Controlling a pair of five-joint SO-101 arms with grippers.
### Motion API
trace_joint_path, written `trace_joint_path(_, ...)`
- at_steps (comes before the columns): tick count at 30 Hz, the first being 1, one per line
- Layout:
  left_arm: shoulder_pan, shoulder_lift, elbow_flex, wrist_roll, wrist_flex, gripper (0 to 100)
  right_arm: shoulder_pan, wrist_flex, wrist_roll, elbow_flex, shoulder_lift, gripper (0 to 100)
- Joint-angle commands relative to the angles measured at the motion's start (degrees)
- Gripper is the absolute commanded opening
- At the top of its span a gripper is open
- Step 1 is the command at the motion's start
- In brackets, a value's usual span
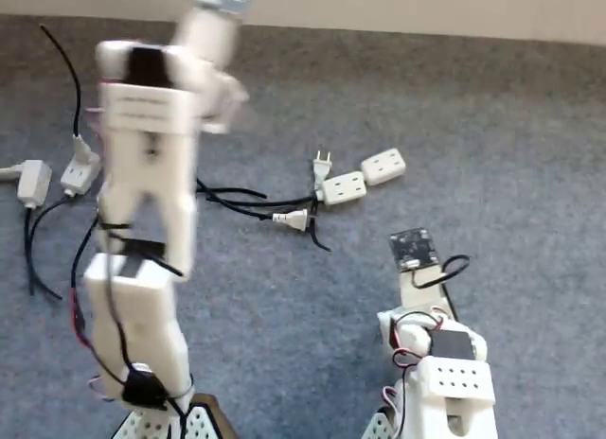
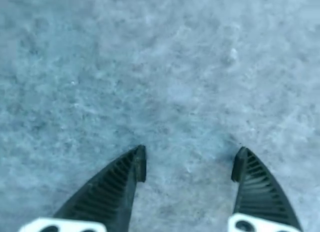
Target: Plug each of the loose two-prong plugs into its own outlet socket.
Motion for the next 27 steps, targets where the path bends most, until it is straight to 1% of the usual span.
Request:
trace_joint_path(1, 10.68, 1.80, 4.26, -1.67, -9.67, 34, 5.85, -0.75, -1.67, -3.30, -0.57, 26.7)
trace_joint_path(4, 14.29, 8.75, 5.67, -4.84, -15.12, 34, 8.75, -0.75, -1.67, -4.35, -0.57, 26.7)
trace_joint_path(7, 16.75, 15.96, 4.53, -8.09, -18.46, 34, 9.10, -0.75, -1.67, -4.35, -0.66, 26.7)
trace_joint_path(10, 18.59, 21.93, 1.10, -10.11, -18.73, 34, 9.10, -0.75, -1.67, -4.35, -0.66, 26.7)
trace_joint_path(14, 19.38, 27.65, -4.44, -10.73, -18.73, 34, 9.10, -0.84, -1.67, -4.35, -0.66, 26.7)
trace_joint_path(21, 20.00, 33.63, -7.25, -10.73, -18.73, 34, 9.10, -1.10, -1.58, -4.35, -0.66, 26.7)
trace_joint_path(23, 20.00, 34.33, -7.25, -10.73, -18.73, 29, 9.01, -1.10, -1.49, -4.35, -0.66, 26.7)
trace_joint_path(27, 19.91, 34.15, -7.34, -10.73, -17.93, 9, 9.01, -1.10, -1.49, -4.35, -0.66, 26.7)
